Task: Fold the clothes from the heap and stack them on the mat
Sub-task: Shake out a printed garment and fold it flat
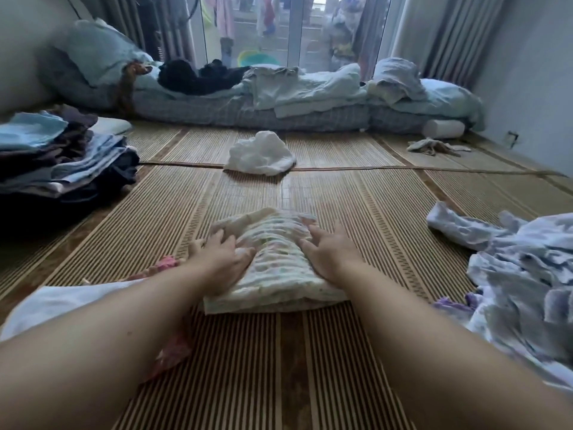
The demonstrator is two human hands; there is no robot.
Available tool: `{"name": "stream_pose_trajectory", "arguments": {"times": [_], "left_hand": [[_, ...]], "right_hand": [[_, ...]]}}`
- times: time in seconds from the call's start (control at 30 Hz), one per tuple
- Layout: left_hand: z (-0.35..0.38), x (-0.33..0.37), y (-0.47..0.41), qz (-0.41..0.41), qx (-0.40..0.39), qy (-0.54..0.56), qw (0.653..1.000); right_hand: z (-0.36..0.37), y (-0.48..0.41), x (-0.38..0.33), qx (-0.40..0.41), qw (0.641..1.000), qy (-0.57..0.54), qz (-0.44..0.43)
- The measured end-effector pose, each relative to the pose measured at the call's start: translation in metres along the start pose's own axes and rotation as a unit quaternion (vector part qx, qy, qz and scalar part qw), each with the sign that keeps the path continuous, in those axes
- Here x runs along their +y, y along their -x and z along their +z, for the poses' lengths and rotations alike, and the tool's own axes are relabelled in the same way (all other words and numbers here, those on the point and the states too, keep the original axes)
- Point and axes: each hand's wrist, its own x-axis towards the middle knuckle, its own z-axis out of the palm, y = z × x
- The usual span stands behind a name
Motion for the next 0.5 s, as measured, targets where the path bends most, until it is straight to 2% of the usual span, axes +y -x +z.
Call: {"name": "stream_pose_trajectory", "arguments": {"times": [0.1,0.2,0.4,0.5], "left_hand": [[-0.002,-0.002,0.016,0.001,0.025,0.047,0.999],[-0.005,0.015,0.063,0.061,0.067,0.075,0.993],[0.008,0.093,0.186,0.189,0.065,0.035,0.979],[0.028,0.131,0.236,0.223,0.036,0.040,0.973]], "right_hand": [[-0.010,0.021,0.002,0.043,0.998,-0.030,-0.027],[-0.023,0.073,0.005,0.054,0.996,-0.055,-0.046],[-0.057,0.220,0.037,0.036,0.998,0.002,-0.052],[-0.072,0.287,0.065,0.059,0.997,0.022,-0.036]]}}
